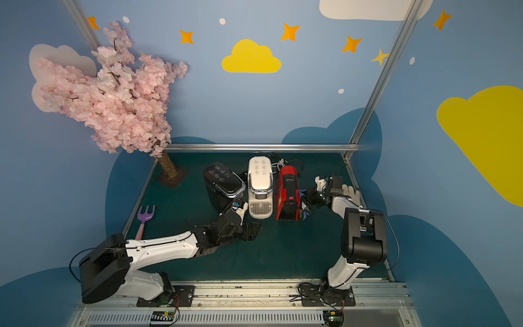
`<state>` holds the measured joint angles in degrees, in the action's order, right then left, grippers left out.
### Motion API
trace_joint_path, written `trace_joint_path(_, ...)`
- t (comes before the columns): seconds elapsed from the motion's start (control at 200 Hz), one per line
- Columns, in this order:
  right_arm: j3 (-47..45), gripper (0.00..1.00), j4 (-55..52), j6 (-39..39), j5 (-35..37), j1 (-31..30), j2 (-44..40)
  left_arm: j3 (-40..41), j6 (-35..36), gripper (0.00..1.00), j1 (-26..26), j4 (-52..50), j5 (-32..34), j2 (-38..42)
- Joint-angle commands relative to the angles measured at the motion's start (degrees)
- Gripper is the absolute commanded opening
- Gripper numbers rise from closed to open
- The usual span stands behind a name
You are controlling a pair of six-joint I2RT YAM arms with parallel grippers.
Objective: Wipe the surface of a coffee machine
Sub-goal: Wipe the dirt from the surface of the coffee machine.
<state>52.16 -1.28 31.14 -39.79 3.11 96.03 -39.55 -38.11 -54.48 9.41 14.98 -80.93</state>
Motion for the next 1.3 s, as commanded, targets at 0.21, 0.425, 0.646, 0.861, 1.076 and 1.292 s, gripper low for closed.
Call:
trace_joint_path(0.21, -1.54, 0.0, -0.8, 0.05, -5.96, -0.86, -2.6, 3.08, -2.69, 0.77, 9.64, 0.58, 13.15, -3.3)
trace_joint_path(0.425, -1.39, 0.0, -0.77, 0.15, -6.27, -0.9, -2.77, 2.59, -4.47, 0.77, 13.59, 1.36, 19.09, -7.06)
trace_joint_path(0.646, -1.19, 0.0, -1.38, -0.2, -6.33, -0.81, -3.35, 4.3, -3.66, 0.77, 20.95, 5.29, 18.9, -7.89)
trace_joint_path(0.861, -1.28, 0.0, -1.1, -0.02, -6.76, -0.75, -3.22, 4.55, 0.02, 0.77, 26.93, 7.27, 15.58, -7.33)
trace_joint_path(1.076, -1.27, 0.0, -1.62, -0.37, -6.62, -0.79, -3.26, 5.75, 1.39, 0.8, 31.05, 5.9, 15.66, -5.62)
trace_joint_path(1.292, -0.99, 0.0, -1.27, -0.02, -6.84, -0.74, -2.87, 3.71, 5.26, 0.81, 36.51, 4.84, 10.66, -4.0)
